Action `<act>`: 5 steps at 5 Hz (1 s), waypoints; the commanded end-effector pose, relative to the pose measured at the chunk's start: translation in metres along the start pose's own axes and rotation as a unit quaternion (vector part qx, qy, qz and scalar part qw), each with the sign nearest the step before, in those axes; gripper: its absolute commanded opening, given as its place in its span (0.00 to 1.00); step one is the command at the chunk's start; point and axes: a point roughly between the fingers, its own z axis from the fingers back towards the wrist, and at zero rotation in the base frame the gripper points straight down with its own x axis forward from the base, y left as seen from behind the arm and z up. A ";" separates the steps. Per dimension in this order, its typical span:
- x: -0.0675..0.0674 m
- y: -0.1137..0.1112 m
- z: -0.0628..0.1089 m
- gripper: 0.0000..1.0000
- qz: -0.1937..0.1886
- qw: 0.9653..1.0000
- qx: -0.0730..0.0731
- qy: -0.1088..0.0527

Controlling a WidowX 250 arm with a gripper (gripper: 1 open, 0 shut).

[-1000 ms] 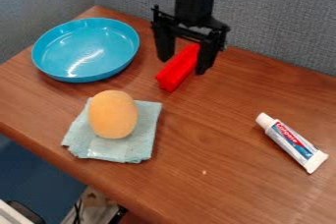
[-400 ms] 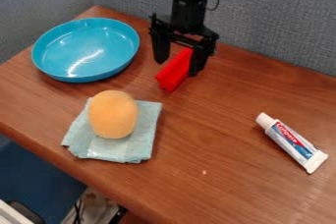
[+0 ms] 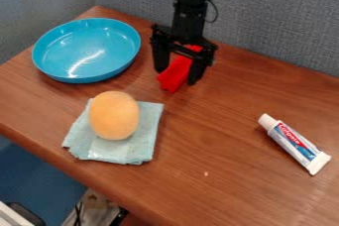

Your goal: Put the red object on the blue plate

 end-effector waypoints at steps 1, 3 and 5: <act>0.009 0.012 0.012 0.00 0.010 1.000 0.009 -0.025; 0.007 0.017 0.030 0.00 0.010 0.999 -0.008 -0.041; 0.003 0.021 0.058 0.00 0.009 0.998 -0.028 -0.064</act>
